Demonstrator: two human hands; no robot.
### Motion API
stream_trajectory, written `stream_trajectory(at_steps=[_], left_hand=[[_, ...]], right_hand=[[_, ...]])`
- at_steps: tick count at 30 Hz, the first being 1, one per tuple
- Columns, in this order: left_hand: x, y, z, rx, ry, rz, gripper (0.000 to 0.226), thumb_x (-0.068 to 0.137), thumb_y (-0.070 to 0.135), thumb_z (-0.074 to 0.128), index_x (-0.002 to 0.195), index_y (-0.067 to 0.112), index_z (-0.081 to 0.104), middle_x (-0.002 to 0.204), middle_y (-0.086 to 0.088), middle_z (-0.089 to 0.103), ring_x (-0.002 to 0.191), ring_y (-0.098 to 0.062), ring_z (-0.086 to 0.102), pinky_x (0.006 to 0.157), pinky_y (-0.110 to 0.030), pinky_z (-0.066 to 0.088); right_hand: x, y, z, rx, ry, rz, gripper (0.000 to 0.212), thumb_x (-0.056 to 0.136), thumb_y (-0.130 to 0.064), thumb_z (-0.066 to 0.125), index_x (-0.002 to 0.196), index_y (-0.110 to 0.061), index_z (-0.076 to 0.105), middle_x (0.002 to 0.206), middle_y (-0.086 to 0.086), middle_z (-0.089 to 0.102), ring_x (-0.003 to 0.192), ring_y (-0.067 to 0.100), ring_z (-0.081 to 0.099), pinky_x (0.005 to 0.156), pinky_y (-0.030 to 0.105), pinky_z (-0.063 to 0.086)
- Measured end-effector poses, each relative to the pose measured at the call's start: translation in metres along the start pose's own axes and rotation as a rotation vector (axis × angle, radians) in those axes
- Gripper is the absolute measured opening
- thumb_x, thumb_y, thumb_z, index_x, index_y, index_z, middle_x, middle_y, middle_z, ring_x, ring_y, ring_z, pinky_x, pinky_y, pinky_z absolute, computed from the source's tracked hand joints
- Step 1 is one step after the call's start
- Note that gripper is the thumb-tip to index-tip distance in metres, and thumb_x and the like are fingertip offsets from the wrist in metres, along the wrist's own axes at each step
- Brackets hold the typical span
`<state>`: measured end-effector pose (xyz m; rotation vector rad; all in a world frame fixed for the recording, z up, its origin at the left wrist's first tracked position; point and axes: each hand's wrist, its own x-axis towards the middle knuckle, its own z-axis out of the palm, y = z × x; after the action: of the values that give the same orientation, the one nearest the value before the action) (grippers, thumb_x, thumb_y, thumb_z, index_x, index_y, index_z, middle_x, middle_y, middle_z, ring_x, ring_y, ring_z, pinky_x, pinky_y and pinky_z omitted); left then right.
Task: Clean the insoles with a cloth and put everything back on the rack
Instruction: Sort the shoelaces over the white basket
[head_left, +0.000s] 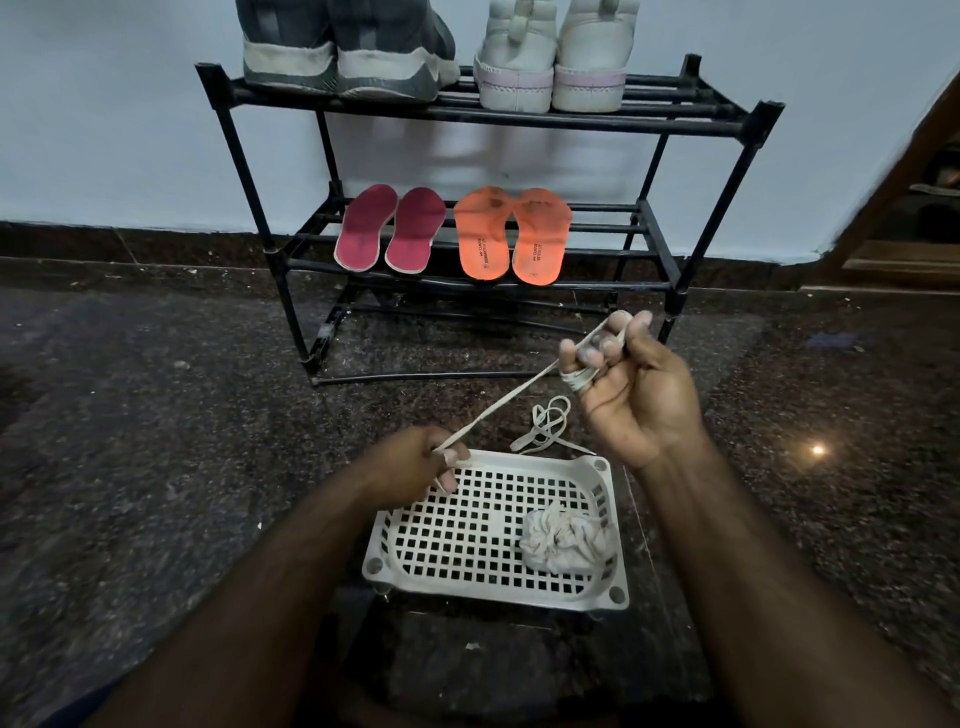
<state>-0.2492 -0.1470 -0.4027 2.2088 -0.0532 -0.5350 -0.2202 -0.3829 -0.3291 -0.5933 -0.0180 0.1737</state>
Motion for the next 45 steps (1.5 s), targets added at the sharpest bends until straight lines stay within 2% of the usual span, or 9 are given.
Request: stream_trajectory(at_steps=[10, 16, 21, 26, 32, 35, 38, 41, 45], left_hand=[[0.007, -0.015, -0.003, 0.498, 0.105, -0.205, 0.035, 0.098, 0.025, 0.052, 0.128, 0.040, 0.061, 0.122, 0.001, 0.067, 0.108, -0.020, 0.062, 0.099, -0.044, 0.050], [0.000, -0.014, -0.019, -0.193, 0.080, -0.224, 0.006, 0.100, 0.007, 0.055, 0.104, 0.009, 0.052, 0.097, -0.009, 0.077, 0.057, -0.015, 0.065, 0.051, -0.029, 0.047], [-0.002, -0.013, -0.026, -0.278, 0.063, -0.239, 0.015, 0.097, 0.018, 0.065, 0.100, 0.006, 0.072, 0.087, -0.008, 0.078, 0.044, -0.005, 0.055, 0.043, -0.019, 0.040], [0.005, -0.028, -0.029, 0.061, 0.128, -0.324, 0.023, 0.104, 0.016, 0.051, 0.096, 0.009, 0.072, 0.067, -0.002, 0.071, 0.057, -0.008, 0.061, 0.057, -0.021, 0.044], [0.002, -0.020, -0.025, 0.636, 0.273, -0.490, 0.030, 0.090, 0.030, 0.054, 0.119, 0.027, 0.062, 0.129, -0.007, 0.061, 0.120, -0.031, 0.054, 0.101, -0.051, 0.042], [-0.001, -0.011, -0.019, 0.425, 0.372, -0.239, 0.050, 0.097, 0.027, 0.058, 0.143, 0.040, 0.045, 0.145, 0.000, 0.052, 0.127, -0.027, 0.051, 0.105, -0.055, 0.039], [-0.004, 0.007, -0.002, -0.143, 0.229, 0.137, 0.057, 0.098, 0.026, 0.060, 0.146, 0.049, 0.037, 0.143, 0.016, 0.044, 0.105, -0.006, 0.058, 0.085, -0.032, 0.053], [-0.003, 0.023, 0.022, -0.324, 0.105, 0.296, 0.069, 0.096, 0.021, 0.065, 0.153, 0.041, 0.031, 0.153, 0.015, 0.041, 0.131, -0.004, 0.046, 0.103, -0.028, 0.045], [-0.002, 0.023, 0.034, -0.351, 0.029, 0.320, 0.035, 0.099, 0.018, 0.061, 0.132, 0.028, 0.055, 0.113, 0.014, 0.069, 0.105, -0.002, 0.065, 0.084, -0.014, 0.049]], right_hand=[[0.000, 0.002, 0.001, -0.043, 0.089, -0.062, 0.032, 0.103, -0.030, 0.041, 0.085, -0.010, 0.060, 0.061, 0.003, 0.052, 0.057, 0.016, 0.052, 0.083, 0.040, 0.055], [0.003, -0.005, -0.007, -0.079, 0.150, -0.096, 0.030, 0.103, -0.027, 0.041, 0.087, -0.009, 0.059, 0.061, 0.003, 0.051, 0.056, 0.017, 0.051, 0.083, 0.040, 0.055], [0.006, -0.002, -0.018, -0.092, 0.304, -0.127, 0.026, 0.103, -0.021, 0.041, 0.092, -0.006, 0.059, 0.063, 0.005, 0.052, 0.057, 0.018, 0.051, 0.081, 0.041, 0.057], [0.008, -0.013, -0.024, -0.092, 0.415, -0.235, 0.022, 0.103, -0.019, 0.045, 0.094, -0.004, 0.059, 0.063, 0.005, 0.053, 0.057, 0.018, 0.052, 0.079, 0.041, 0.057], [0.005, 0.003, -0.016, -0.238, 0.302, -0.136, 0.022, 0.104, -0.015, 0.043, 0.094, -0.003, 0.059, 0.064, 0.006, 0.052, 0.056, 0.018, 0.053, 0.087, 0.044, 0.056], [0.001, 0.013, -0.010, -0.295, 0.168, -0.008, 0.025, 0.104, -0.020, 0.042, 0.095, -0.003, 0.058, 0.065, 0.006, 0.051, 0.058, 0.019, 0.051, 0.087, 0.045, 0.055], [-0.004, 0.028, -0.002, -0.332, 0.047, 0.130, 0.028, 0.103, -0.023, 0.042, 0.091, -0.004, 0.058, 0.064, 0.006, 0.048, 0.058, 0.019, 0.048, 0.082, 0.043, 0.055], [-0.009, 0.035, 0.009, -0.289, -0.067, 0.232, 0.029, 0.103, -0.026, 0.041, 0.090, -0.007, 0.057, 0.063, 0.005, 0.046, 0.056, 0.018, 0.048, 0.081, 0.040, 0.056], [-0.009, 0.029, 0.013, -0.181, -0.134, 0.267, 0.029, 0.101, -0.031, 0.042, 0.088, -0.010, 0.057, 0.060, 0.002, 0.047, 0.054, 0.015, 0.049, 0.081, 0.037, 0.056]])
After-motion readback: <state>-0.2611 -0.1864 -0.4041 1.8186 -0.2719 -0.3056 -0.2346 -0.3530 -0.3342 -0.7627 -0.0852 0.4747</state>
